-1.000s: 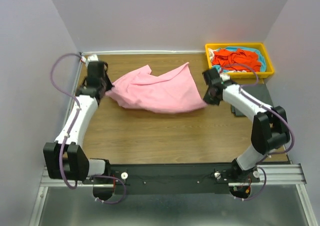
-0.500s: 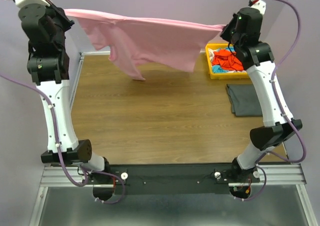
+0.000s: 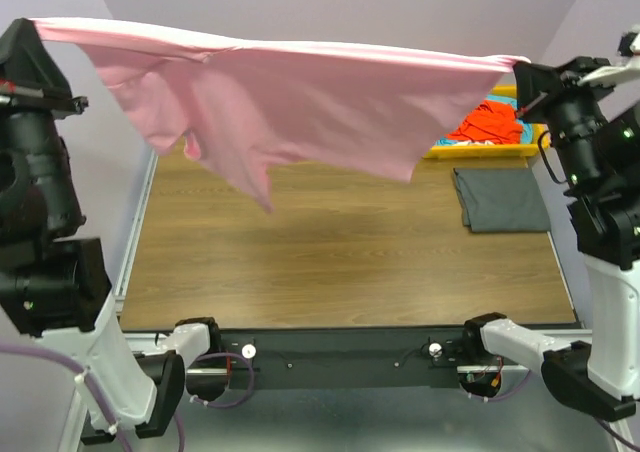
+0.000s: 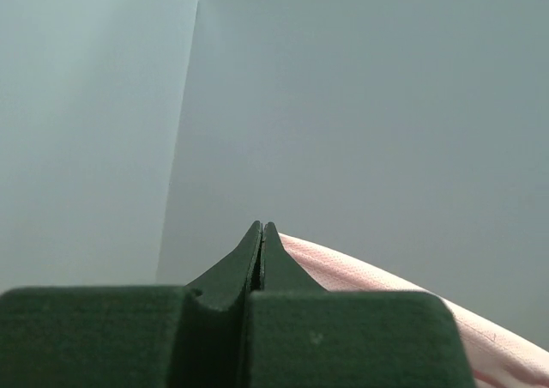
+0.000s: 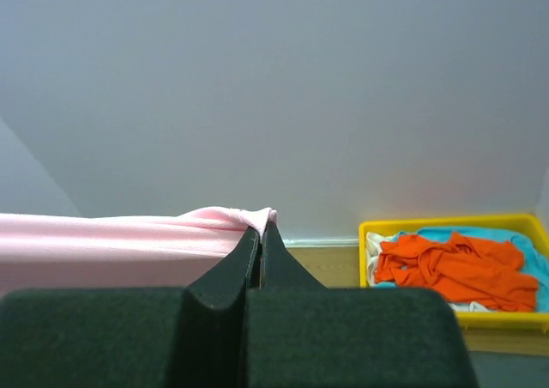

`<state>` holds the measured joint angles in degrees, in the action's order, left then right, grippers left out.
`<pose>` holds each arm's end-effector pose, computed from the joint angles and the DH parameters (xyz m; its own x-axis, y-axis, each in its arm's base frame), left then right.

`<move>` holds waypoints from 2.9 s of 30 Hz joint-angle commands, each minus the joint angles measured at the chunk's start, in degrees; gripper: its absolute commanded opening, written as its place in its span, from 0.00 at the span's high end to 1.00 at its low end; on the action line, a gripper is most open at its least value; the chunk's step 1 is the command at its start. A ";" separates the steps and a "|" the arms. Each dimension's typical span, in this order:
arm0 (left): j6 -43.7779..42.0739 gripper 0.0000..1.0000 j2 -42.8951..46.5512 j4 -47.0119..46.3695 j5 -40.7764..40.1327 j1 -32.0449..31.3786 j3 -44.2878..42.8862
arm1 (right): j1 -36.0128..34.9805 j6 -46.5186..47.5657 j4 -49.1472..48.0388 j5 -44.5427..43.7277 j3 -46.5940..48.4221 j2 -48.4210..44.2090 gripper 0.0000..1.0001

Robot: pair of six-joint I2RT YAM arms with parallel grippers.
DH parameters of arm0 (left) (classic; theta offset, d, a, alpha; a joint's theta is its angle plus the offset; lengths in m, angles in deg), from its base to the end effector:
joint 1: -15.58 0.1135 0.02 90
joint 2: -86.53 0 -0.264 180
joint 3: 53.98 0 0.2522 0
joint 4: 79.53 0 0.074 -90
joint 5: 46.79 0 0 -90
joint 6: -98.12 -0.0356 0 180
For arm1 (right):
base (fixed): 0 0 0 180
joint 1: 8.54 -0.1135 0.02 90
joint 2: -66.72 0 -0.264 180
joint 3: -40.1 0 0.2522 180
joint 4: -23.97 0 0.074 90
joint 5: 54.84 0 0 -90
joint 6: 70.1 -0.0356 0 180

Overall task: Fold and stack the t-shirts
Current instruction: Flatten the tshirt out, then fold the tshirt

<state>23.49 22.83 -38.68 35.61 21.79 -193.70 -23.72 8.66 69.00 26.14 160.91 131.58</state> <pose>0.0525 0.0104 0.6579 0.6091 -0.1980 -0.7680 -0.0552 0.9554 -0.2901 0.1522 0.0355 0.5821 0.1579 0.2423 -0.9573 -0.1436 0.9648 0.2205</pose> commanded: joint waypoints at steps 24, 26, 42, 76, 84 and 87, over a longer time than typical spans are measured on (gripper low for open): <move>-2.81 1.00 -34.70 -16.19 18.39 -3.85 42.63 | 2.26 4.39 -13.77 1.02 -29.97 35.02 0.99; -2.28 1.00 -37.53 -16.89 19.02 -4.02 42.19 | 2.43 3.86 -15.00 0.76 -28.22 39.53 0.99; 3.08 1.00 -44.06 -11.19 19.29 -4.55 42.62 | 4.81 4.30 -15.97 2.78 -22.58 51.08 0.99; 13.01 1.00 -6.89 -1.08 14.71 -4.90 74.87 | 5.16 -7.74 -7.36 1.37 -42.08 31.56 0.99; 18.37 1.00 -0.64 -2.39 15.50 -4.90 84.11 | 5.07 -9.23 -7.01 1.28 -46.05 30.94 0.99; 20.83 1.00 0.68 -3.62 17.60 -4.81 87.27 | 5.16 -9.85 -7.10 1.02 -46.49 31.47 0.99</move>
<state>40.54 21.58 -40.98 50.87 17.20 -108.72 -18.94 0.42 60.98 28.37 115.46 163.14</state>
